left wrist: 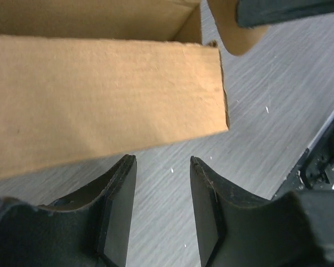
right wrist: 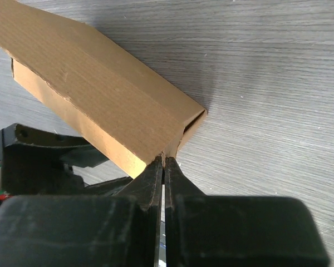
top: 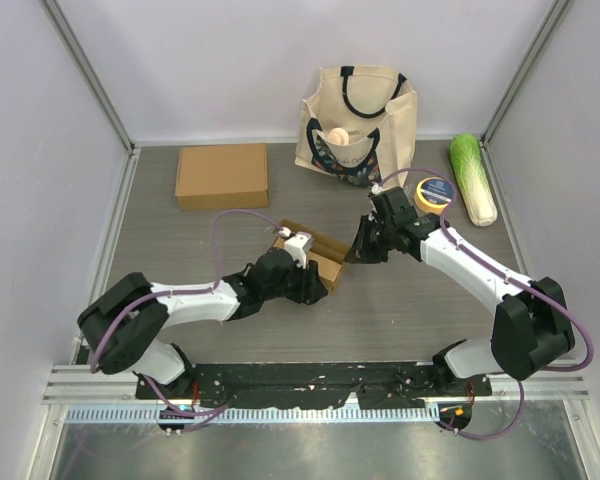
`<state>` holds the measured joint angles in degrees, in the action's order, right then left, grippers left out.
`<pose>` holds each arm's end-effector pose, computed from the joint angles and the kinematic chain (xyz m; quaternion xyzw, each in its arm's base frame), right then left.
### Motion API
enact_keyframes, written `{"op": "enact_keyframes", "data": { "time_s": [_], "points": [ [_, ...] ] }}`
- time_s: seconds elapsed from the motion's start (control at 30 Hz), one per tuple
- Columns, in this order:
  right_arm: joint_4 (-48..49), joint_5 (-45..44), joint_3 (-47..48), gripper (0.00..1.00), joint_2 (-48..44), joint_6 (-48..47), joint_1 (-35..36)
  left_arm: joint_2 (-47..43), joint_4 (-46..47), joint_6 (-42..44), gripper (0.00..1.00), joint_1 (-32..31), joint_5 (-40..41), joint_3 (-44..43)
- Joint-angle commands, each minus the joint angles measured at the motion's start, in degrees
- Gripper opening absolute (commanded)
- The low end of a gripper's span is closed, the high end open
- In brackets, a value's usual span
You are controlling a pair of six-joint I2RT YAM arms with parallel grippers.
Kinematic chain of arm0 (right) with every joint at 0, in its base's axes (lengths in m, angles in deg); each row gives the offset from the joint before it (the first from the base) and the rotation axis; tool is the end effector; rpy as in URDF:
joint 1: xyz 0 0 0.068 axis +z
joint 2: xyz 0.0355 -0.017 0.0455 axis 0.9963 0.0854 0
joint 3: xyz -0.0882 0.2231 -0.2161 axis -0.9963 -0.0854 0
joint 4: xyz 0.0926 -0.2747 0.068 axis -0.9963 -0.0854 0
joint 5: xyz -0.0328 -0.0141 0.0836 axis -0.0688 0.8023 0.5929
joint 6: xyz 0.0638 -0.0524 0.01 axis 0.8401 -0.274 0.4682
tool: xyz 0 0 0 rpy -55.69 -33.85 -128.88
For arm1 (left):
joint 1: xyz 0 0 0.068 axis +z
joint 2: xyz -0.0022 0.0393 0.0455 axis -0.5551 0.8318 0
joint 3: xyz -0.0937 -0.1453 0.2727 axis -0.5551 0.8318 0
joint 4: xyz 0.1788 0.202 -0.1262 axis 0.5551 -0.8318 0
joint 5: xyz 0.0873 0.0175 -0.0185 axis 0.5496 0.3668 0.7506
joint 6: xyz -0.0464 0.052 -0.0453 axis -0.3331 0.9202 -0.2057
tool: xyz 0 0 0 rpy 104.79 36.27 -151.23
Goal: Fold the paper box
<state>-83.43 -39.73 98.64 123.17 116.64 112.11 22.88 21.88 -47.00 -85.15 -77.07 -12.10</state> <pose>0.2886 0.1678 0.2519 0.0301 0.9444 0.2618 0.1966 0.2061 -0.2692 0.1800 0.1529 0.8529 -0.3669 0.3385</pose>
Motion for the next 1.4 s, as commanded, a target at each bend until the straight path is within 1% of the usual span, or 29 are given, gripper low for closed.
{"op": "enact_keyframes", "data": {
  "time_s": [0.0,0.23,0.37,0.63,0.77,0.83,0.87,0.93,1.17,1.37],
  "points": [
    [0.1,0.7,2.5,0.01,0.2,3.2,-0.2,3.3,6.2,-0.1,0.47,0.2,0.4,-5.0],
    [1.3,4.8,2.6,0.01,1.9,8.5,-0.4,6.1,6.1,-1.0,0.47,0.3,1.6,-7.0],
    [1.8,6.0,2.8,0.01,2.8,9.8,-0.4,6.9,6.5,-1.1,0.47,0.3,1.7,-7.2],
    [2.6,4.8,3.5,0.01,2.4,13.1,-0.5,9.2,7.7,-0.7,0.47,0.2,1.5,-7.3],
    [4.5,4.7,2.1,0.01,2.3,16.2,-0.5,9.6,8.1,-0.8,0.48,0.3,1.7,-7.2],
    [7.0,4.6,0.0,0.01,1.7,17.9,-0.5,9.6,8.4,-0.7,0.48,0.2,1.5,-7.2],
    [7.6,4.4,-0.6,0.01,1.5,19.8,-0.4,9.6,8.5,-0.7,0.48,0.2,1.5,-7.2],
    [7.8,1.6,-1.3,0.01,1.1,20.5,-0.3,9.9,9.0,-0.6,0.48,0.2,1.7,-7.2],
    [9.3,-3.2,-2.1,0.01,0.0,25.2,0.3,11.3,10.4,-0.2,0.49,0.2,1.6,-7.0],
    [8.8,-6.0,-1.5,0.01,1.4,25.9,2.7,11.7,11.2,-0.1,0.49,0.4,1.5,-6.7]
  ]
}}
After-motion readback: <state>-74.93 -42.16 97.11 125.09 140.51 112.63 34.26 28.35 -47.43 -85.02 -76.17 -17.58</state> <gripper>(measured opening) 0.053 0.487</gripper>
